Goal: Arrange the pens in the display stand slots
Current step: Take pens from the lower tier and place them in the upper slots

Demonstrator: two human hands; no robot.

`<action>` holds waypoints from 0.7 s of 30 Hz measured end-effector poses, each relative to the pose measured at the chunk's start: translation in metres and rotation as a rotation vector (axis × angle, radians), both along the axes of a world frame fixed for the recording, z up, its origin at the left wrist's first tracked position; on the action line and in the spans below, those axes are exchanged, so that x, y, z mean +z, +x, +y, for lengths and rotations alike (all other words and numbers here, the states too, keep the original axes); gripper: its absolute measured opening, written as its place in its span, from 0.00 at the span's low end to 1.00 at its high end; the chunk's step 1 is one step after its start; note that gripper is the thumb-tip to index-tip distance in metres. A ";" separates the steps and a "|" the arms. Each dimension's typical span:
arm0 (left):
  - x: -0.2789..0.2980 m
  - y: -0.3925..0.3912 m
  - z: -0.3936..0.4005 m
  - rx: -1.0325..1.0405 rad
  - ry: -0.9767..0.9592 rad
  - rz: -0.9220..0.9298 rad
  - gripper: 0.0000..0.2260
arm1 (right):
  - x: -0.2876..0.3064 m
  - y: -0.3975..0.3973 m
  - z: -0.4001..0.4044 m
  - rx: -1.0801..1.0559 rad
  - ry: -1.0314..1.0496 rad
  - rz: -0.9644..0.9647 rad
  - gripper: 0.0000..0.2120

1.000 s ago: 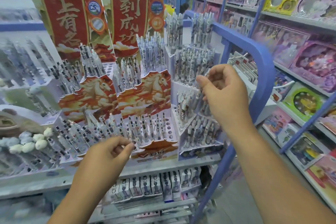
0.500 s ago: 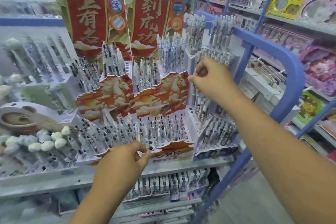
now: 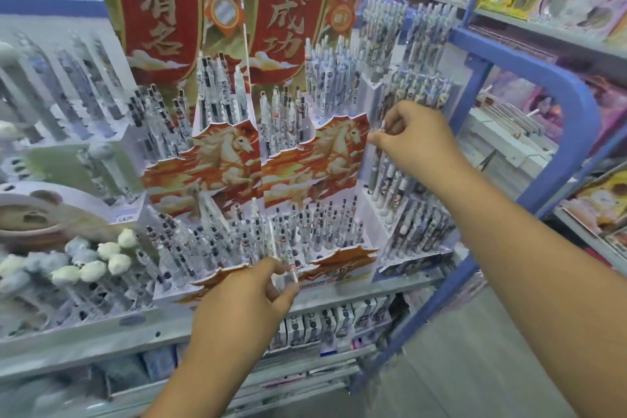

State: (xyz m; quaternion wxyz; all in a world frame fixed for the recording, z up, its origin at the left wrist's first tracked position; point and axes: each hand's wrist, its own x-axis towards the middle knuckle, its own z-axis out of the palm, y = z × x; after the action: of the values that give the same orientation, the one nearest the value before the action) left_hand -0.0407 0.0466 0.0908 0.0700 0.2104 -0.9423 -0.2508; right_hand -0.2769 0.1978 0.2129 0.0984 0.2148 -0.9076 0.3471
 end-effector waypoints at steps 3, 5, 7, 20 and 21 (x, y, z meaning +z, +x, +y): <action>0.000 0.001 0.000 0.014 0.017 -0.001 0.14 | -0.005 0.002 0.001 0.003 0.034 -0.042 0.11; 0.000 0.002 0.001 0.015 0.018 -0.005 0.15 | -0.007 0.002 -0.001 0.009 0.096 -0.045 0.09; -0.001 0.002 0.000 0.026 0.026 -0.013 0.15 | -0.006 0.004 -0.005 0.008 0.204 -0.034 0.05; -0.005 0.004 0.008 0.141 0.048 -0.026 0.15 | 0.002 0.023 -0.003 -0.135 0.683 0.157 0.12; -0.006 0.004 0.009 0.154 0.060 -0.026 0.14 | 0.001 0.033 0.001 -0.112 0.572 0.218 0.13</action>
State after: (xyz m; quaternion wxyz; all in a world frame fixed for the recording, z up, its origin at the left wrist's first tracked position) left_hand -0.0366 0.0556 0.0845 0.0706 0.2873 -0.9162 -0.2702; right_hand -0.2440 0.1988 0.2135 0.1499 0.2193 -0.9630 0.0464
